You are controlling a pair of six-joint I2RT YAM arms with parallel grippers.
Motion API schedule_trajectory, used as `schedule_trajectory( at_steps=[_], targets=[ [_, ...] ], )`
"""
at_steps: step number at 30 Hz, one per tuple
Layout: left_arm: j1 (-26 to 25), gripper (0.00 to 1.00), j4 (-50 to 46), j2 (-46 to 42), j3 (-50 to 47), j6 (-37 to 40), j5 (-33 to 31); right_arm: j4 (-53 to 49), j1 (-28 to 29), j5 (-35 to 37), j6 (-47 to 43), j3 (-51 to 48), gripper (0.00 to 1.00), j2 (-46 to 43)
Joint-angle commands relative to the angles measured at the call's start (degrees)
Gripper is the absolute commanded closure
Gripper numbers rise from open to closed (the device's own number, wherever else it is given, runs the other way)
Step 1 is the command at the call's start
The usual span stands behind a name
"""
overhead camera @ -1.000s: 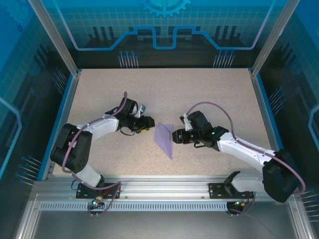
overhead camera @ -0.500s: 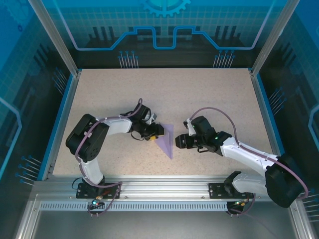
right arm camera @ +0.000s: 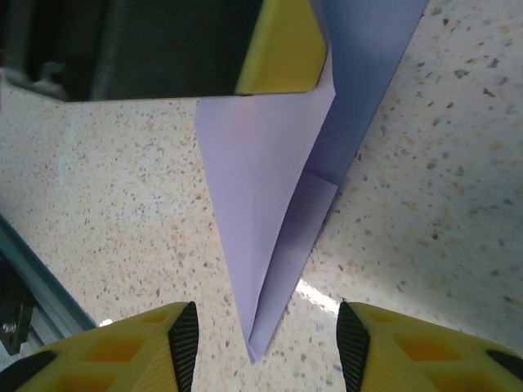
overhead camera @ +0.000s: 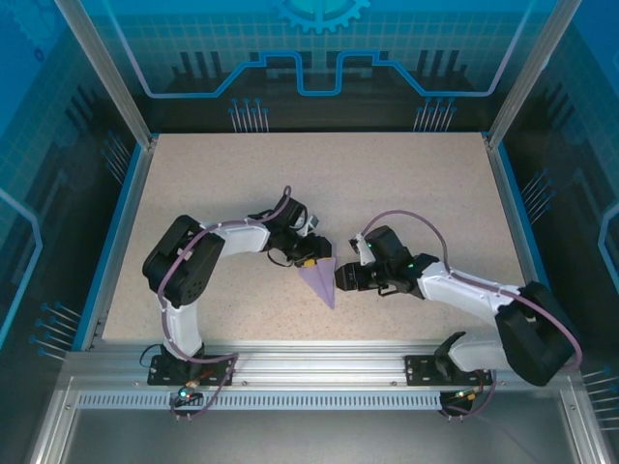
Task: Fold a paper plane with a square sheet of paper (fold left side to right side)
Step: Turn over the paper at the center of the table.
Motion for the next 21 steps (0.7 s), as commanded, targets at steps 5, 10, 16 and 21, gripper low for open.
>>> schedule_trajectory(
  at_steps=[5, 10, 16, 21],
  targets=[
    [-0.57, 0.57, -0.54, 0.51, 1.58, -0.16, 0.81, 7.32, -1.83, -4.29, 2.13, 2.26, 0.54, 6.70],
    [-0.70, 0.77, 1.19, -1.11, 1.76, 0.12, 1.62, 8.50, -3.78, -4.17, 2.30, -1.54, 0.53, 2.31],
    [-0.44, 0.87, -0.87, -6.18, 4.05, 1.49, 1.21, 12.51, -10.59, -12.71, 3.06, -8.45, 0.30, -7.81],
    [1.29, 0.88, -3.55, -11.98, 6.74, 0.87, 0.26, 13.63, -15.43, -21.20, 4.26, -9.92, 0.00, -13.64]
  ],
)
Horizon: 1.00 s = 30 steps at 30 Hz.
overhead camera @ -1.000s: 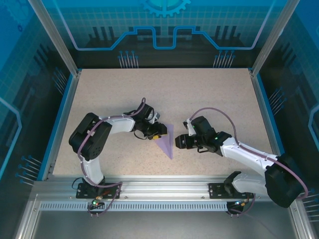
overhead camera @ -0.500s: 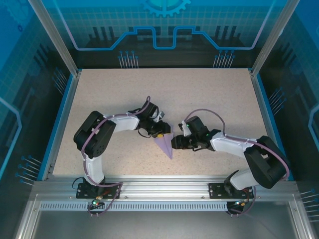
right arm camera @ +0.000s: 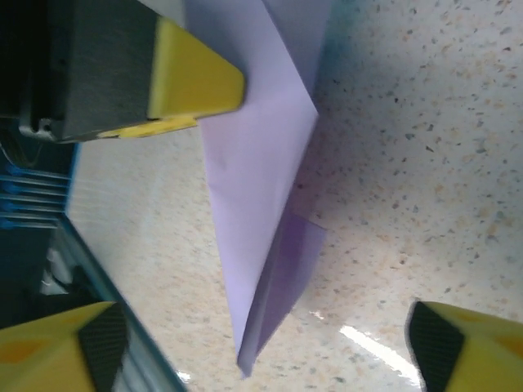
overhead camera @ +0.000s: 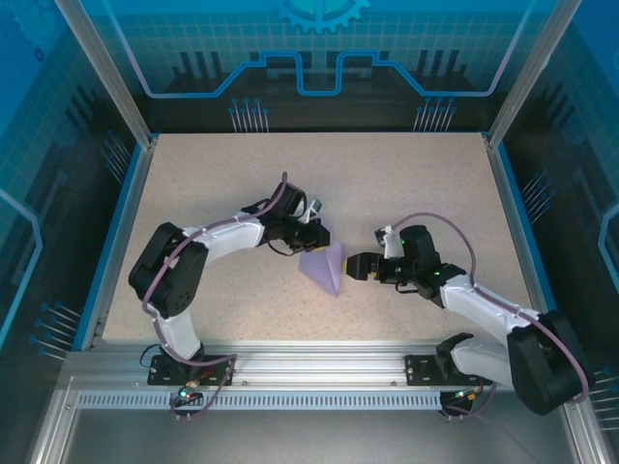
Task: Fold a paper plane with a square sheet of paper (fold left side to right side)
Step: Turn over the paper at the center of the table.
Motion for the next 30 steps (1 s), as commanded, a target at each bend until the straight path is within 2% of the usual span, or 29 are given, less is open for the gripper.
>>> schedule_trajectory(
  at_steps=[1, 9, 16, 26, 30],
  targets=[
    [1.51, 0.89, -1.75, -6.00, 3.26, 0.25, 0.30, 4.40, -2.56, -9.57, 1.82, -1.10, 0.00, -3.01],
    [2.71, 0.89, 0.17, -11.87, 5.78, -3.97, 0.35, 15.72, -2.34, -18.91, 11.86, -1.59, 0.00, -1.50],
    [2.54, 0.89, 2.91, -13.65, 4.46, -6.70, 1.39, 24.02, 1.85, -19.66, 17.88, -0.38, 0.01, 1.91],
    [2.53, 0.89, 5.85, -14.38, 1.55, -9.82, 2.98, 21.74, 2.86, -16.08, 16.70, 4.63, 0.37, 3.03],
    [2.46, 0.89, 7.20, -14.52, 0.03, -10.80, 3.29, 19.70, 2.33, -14.70, 15.89, 5.43, 0.56, 1.88]
  ],
)
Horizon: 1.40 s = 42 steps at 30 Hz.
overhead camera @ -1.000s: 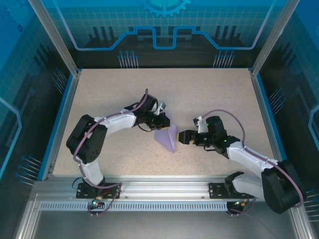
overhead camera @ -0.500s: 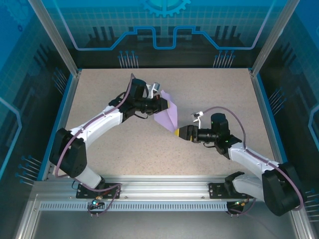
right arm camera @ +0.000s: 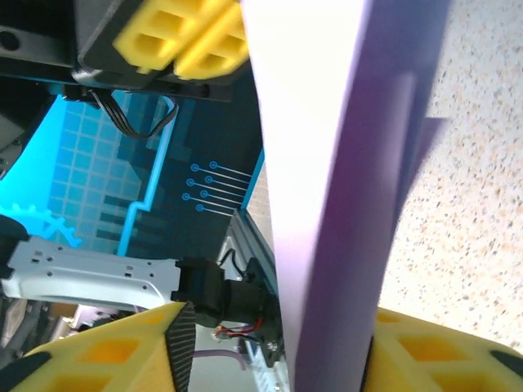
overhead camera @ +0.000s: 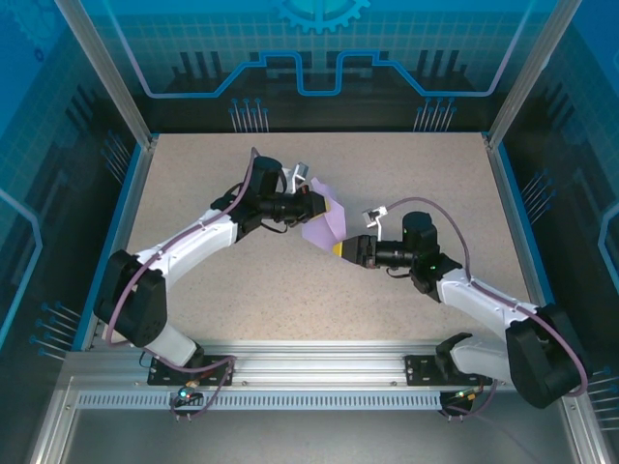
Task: Fold a paper plane with a square sheet of paper (fold left side to right side)
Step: Turn over the paper at the center of the table.
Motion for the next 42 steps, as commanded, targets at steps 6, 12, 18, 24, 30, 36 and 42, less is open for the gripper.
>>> schedule_trajectory(
  at_steps=[6, 12, 18, 24, 30, 36, 42],
  targets=[
    [-0.12, 0.89, 2.74, -1.89, -2.37, -1.45, 2.61, -6.48, -0.69, 3.15, -3.60, 2.46, 0.70, -3.17],
    [-0.31, 0.89, 2.78, -1.84, -2.98, -1.19, 3.10, -9.17, -0.82, 3.36, -4.86, 2.96, 0.76, -3.22],
    [-0.37, 0.85, 1.17, -2.00, -2.98, 0.91, 3.20, -12.67, -0.90, 3.81, -6.62, 3.57, 0.80, -3.30],
    [-0.18, 0.63, -6.81, -5.31, -2.72, 7.82, -0.70, -18.01, -0.92, 4.78, -9.67, 4.56, 0.91, -3.88],
    [1.59, 0.41, -16.49, -13.49, -4.89, 14.57, -8.81, -33.68, -0.11, 11.93, -19.15, 8.78, 0.92, -5.24],
    [1.96, 0.33, -24.67, -25.11, -8.25, 18.15, -21.60, -56.64, 7.78, 35.19, -32.46, 19.79, 0.92, -3.75],
    [2.20, 0.27, -28.81, -36.81, -10.63, 16.41, -35.86, -72.08, 21.64, 67.12, -37.09, 31.50, 0.92, 5.60]
  ],
)
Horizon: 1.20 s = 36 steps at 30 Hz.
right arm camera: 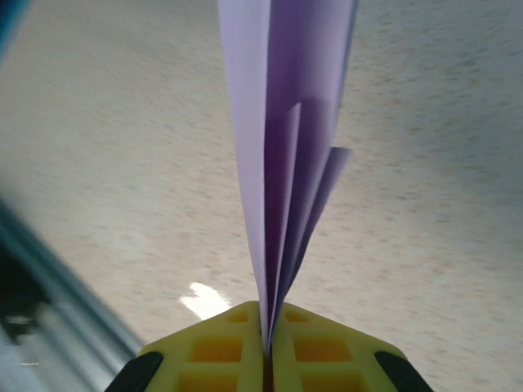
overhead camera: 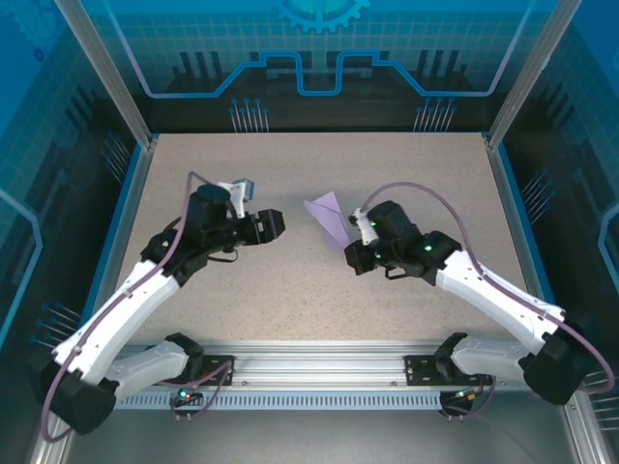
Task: Fold a paper plane with a square sheet of paper (fold left side to right side)
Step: Turn over the paper at the center of the table.
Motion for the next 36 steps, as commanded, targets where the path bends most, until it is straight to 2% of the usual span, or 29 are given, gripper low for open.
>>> schedule_trajectory(
  at_steps=[1, 5, 8, 12, 16, 20, 25, 31, 36],
  targets=[
    [0.66, 0.26, -4.93, -5.47, -1.40, 0.47, -11.85, -14.87, 6.22, 24.21, -5.15, 5.44, 0.92, 6.25],
    [1.06, 0.25, -8.37, -10.00, -0.88, -1.18, -18.34, -23.99, 13.67, 41.42, -4.24, 11.90, 0.92, 16.68],
    [1.48, 0.24, -9.72, -11.92, -0.61, -1.90, -20.52, -31.87, 18.10, 51.94, -1.70, 15.78, 0.91, 25.35],
    [1.76, 0.24, -10.11, -12.34, -0.70, -2.22, -20.63, -40.68, 22.09, 59.61, 1.73, 20.24, 0.91, 37.68],
    [2.11, 0.24, -10.12, -11.72, -0.96, -2.54, -20.34, -44.11, 25.04, 61.94, 2.12, 22.72, 0.91, 46.52],
    [2.46, 0.23, -10.22, -11.01, -0.97, -2.63, -19.39, -41.72, 27.60, 59.46, -1.44, 22.82, 0.90, 50.68],
    [3.06, 0.22, -9.63, -9.21, -1.05, -2.90, -16.12, -31.13, 28.27, 44.63, -11.66, 19.62, 0.85, 47.94],
    [5.91, 0.20, -8.61, -3.24, -0.65, -3.63, -6.79, -27.50, 27.59, 31.72, -14.98, 18.46, 0.60, 43.39],
    [11.52, 0.20, -4.42, -0.01, -3.55, -5.43, 3.12, -24.74, 26.88, 24.63, -14.90, 16.23, 0.43, 36.87]
  ],
)
